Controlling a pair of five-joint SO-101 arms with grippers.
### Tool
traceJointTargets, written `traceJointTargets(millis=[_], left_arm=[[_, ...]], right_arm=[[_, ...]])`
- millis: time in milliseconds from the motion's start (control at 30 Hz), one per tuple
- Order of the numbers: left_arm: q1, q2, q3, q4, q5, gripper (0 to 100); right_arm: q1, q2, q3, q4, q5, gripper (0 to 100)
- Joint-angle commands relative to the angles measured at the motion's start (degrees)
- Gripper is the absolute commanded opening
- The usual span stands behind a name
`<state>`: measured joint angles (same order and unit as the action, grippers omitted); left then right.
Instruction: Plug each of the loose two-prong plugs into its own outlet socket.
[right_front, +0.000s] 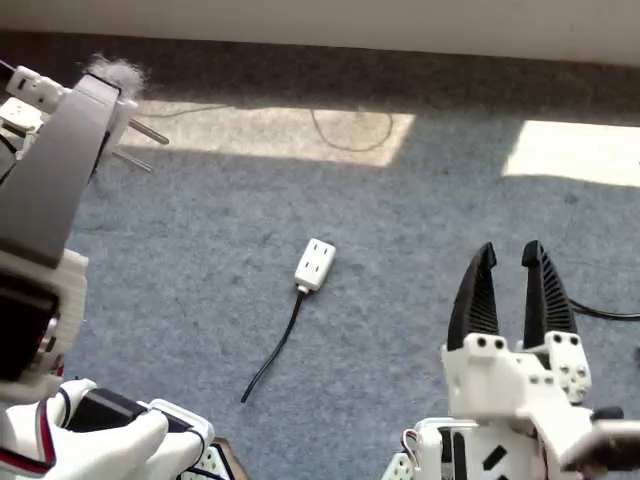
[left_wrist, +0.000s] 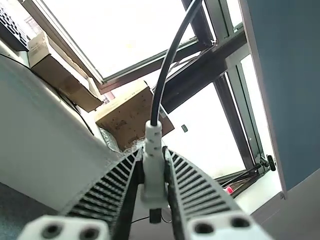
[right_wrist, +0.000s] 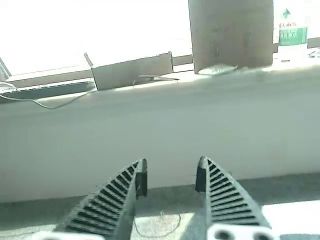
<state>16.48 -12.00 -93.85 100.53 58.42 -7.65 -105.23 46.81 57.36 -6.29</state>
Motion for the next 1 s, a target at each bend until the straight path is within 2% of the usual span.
traceJointTargets(millis=[0, 67, 200, 400, 500, 633, 800, 967], left_arm=[[1.10, 0.57, 0.66, 0.79, 0.44, 1], [1.10, 0.84, 2.86, 0.79, 0.62, 1], [6.46, 1.27, 10.77, 0.70, 7.56, 1], [16.57, 1.36, 22.90, 0.26, 13.45, 1], [20.35, 1.89, 29.85, -2.81, 15.47, 1], [26.24, 3.47, 37.05, -8.62, 16.35, 1], [33.10, 5.32, 38.73, -14.86, 16.26, 1], [39.16, 5.58, 38.90, -16.35, 16.00, 1]], right_arm=[[-4.00, 0.13, -8.22, -0.75, 0.70, 15.6], [-6.73, 0.04, -12.62, -0.92, 0.62, 11.7], [-9.01, 0.13, -19.21, -1.36, -4.48, 3.6], [-8.48, 0.13, -20.62, -1.71, -7.12, 3.0], [-8.75, 0.13, -20.70, -2.07, -7.12, 2.9], [-8.84, 0.13, -20.62, -3.30, -9.05, 2.9], [-8.84, 0.13, -20.35, -3.21, -11.69, 2.9], [-9.01, 0.22, -12.53, -9.10, -11.43, 2.9]])
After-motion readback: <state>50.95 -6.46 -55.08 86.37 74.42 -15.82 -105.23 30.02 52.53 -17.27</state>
